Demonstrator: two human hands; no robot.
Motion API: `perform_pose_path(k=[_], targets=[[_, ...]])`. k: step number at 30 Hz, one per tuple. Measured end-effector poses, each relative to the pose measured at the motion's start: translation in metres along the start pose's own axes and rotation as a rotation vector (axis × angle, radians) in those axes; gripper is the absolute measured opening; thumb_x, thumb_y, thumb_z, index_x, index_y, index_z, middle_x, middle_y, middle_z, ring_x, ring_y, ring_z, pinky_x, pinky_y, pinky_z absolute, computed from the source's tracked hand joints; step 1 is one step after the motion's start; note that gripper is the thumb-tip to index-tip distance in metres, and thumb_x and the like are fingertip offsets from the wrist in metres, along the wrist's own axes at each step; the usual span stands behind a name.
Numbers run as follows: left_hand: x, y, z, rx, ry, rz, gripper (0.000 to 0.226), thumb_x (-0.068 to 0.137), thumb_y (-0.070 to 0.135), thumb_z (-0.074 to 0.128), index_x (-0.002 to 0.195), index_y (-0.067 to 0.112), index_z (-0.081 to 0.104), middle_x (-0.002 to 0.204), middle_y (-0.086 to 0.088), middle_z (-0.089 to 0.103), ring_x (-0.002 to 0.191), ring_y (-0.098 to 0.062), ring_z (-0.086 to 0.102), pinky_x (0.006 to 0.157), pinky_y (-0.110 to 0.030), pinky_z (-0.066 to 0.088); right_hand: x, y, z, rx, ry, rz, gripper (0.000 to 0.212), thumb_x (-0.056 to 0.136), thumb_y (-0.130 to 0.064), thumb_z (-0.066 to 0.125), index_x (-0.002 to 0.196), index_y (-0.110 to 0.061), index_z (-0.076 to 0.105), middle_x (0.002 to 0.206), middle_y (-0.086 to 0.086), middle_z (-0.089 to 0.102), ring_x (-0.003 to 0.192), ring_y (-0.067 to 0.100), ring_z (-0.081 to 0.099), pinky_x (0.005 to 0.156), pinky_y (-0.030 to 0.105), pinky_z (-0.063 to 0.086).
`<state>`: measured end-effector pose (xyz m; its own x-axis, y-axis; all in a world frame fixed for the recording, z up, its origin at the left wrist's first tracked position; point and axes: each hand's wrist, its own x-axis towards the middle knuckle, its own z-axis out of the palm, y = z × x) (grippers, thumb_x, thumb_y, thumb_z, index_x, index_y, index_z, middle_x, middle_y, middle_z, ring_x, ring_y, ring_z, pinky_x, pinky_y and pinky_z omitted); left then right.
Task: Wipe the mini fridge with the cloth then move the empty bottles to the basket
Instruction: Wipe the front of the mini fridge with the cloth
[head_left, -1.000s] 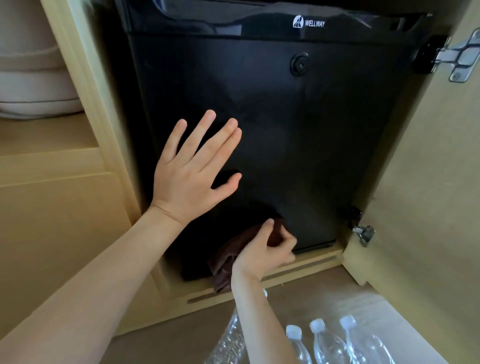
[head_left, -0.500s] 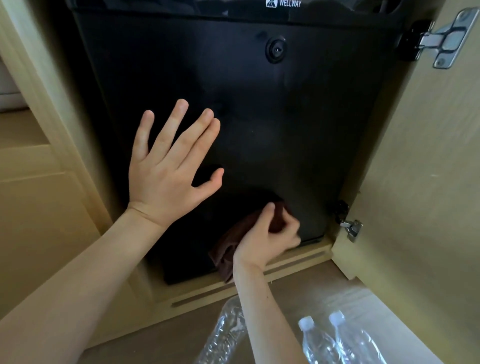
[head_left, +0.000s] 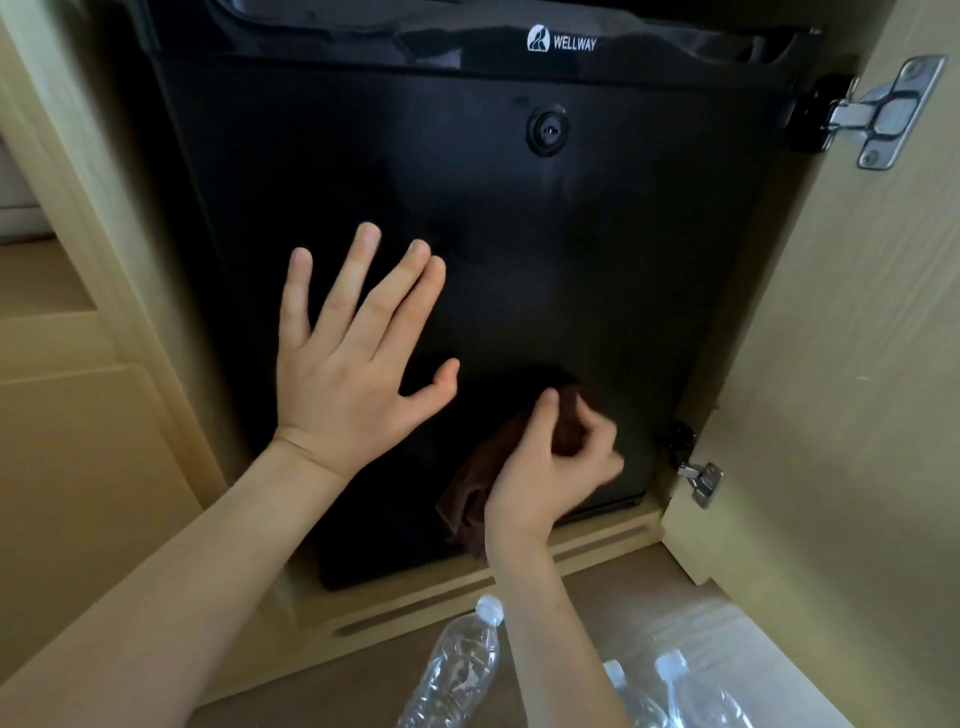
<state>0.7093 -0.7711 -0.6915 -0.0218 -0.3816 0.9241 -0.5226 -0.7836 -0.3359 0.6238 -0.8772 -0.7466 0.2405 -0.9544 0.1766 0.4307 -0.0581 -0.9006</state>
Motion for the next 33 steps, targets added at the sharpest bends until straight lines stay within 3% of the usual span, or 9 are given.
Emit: perform_pose_path(k=[2,4,8,10,14,18,25,31,33], targets=[[0.003,0.011,0.003,-0.008,-0.027,-0.012,0.074,0.089,0.051,0.055,0.149,0.012,0.039,0.154,-0.002,0.037,0.148,-0.025,0.025,0.122,-0.050,0.007,0.010,0.002,0.008,-0.001,0.043,-0.179,0.023,0.088,-0.025,0.074,0.090,-0.044,0.060,0.109,-0.004,0.048,0.098,0.008,0.060,0.083,0.014,0.050],[0.006,0.025,0.007,-0.025,-0.052,-0.021,0.075,0.090,0.052,0.053,0.150,0.011,0.036,0.156,-0.002,0.034,0.149,-0.024,0.022,0.123,-0.048,0.005,0.020,0.019,0.007,-0.004,0.165,-0.170,0.015,0.087,-0.027,0.075,0.095,-0.032,0.063,0.105,-0.006,0.048,0.098,0.009,0.060,0.083,0.016,0.049],[0.009,0.035,0.011,-0.008,-0.075,-0.014,0.075,0.091,0.052,0.052,0.151,0.010,0.034,0.157,-0.003,0.031,0.149,-0.024,0.021,0.123,-0.046,0.003,0.027,0.065,-0.023,0.054,0.517,0.448,0.026,0.094,-0.031,0.066,0.113,-0.015,0.060,0.116,0.010,0.061,0.099,0.027,0.063,0.066,0.021,0.046],[0.008,0.036,0.011,0.001,-0.074,-0.004,0.076,0.091,0.052,0.051,0.152,0.010,0.033,0.157,-0.003,0.030,0.148,-0.025,0.021,0.123,-0.046,0.004,0.030,0.063,-0.028,0.059,0.561,0.555,0.026,0.095,-0.029,0.064,0.114,-0.013,0.059,0.118,0.013,0.062,0.093,0.025,0.062,0.061,0.017,0.042],[0.008,0.037,0.011,-0.018,-0.075,-0.013,0.077,0.091,0.053,0.051,0.152,0.010,0.032,0.157,-0.004,0.030,0.149,-0.025,0.021,0.123,-0.046,0.006,0.033,0.026,-0.004,0.055,0.323,0.061,0.012,0.088,-0.032,0.071,0.096,-0.027,0.064,0.108,-0.002,0.053,0.091,-0.002,0.059,0.067,0.008,0.048],[0.007,0.035,0.011,-0.004,-0.085,-0.008,0.078,0.092,0.054,0.050,0.153,0.009,0.030,0.158,-0.004,0.028,0.149,-0.026,0.020,0.123,-0.047,0.007,0.038,0.010,0.009,0.023,0.129,-0.343,0.015,0.085,-0.032,0.073,0.097,-0.027,0.067,0.104,-0.010,0.046,0.097,0.002,0.060,0.080,0.011,0.049],[0.008,0.037,0.011,0.010,-0.072,-0.007,0.077,0.091,0.053,0.052,0.152,0.010,0.033,0.156,-0.004,0.030,0.148,-0.026,0.022,0.123,-0.046,0.008,0.056,0.045,-0.029,0.173,0.551,0.547,0.029,0.092,-0.038,0.067,0.115,-0.021,0.061,0.119,0.004,0.064,0.102,0.025,0.066,0.069,0.023,0.050],[0.012,0.040,0.016,-0.019,-0.066,0.057,0.075,0.091,0.049,0.052,0.152,0.011,0.032,0.157,-0.003,0.031,0.149,-0.024,0.022,0.123,-0.047,0.007,0.061,-0.005,0.004,0.001,0.105,-0.449,0.015,0.084,-0.026,0.076,0.097,-0.025,0.068,0.106,-0.002,0.046,0.100,0.005,0.058,0.085,0.018,0.051],[0.014,0.045,0.019,-0.043,-0.058,0.084,0.072,0.092,0.047,0.052,0.152,0.012,0.034,0.157,-0.001,0.033,0.149,-0.023,0.023,0.123,-0.048,0.007,0.066,0.000,0.005,0.001,0.097,-0.514,0.017,0.084,-0.030,0.075,0.099,-0.025,0.069,0.105,0.000,0.047,0.101,0.007,0.059,0.085,0.017,0.051]])
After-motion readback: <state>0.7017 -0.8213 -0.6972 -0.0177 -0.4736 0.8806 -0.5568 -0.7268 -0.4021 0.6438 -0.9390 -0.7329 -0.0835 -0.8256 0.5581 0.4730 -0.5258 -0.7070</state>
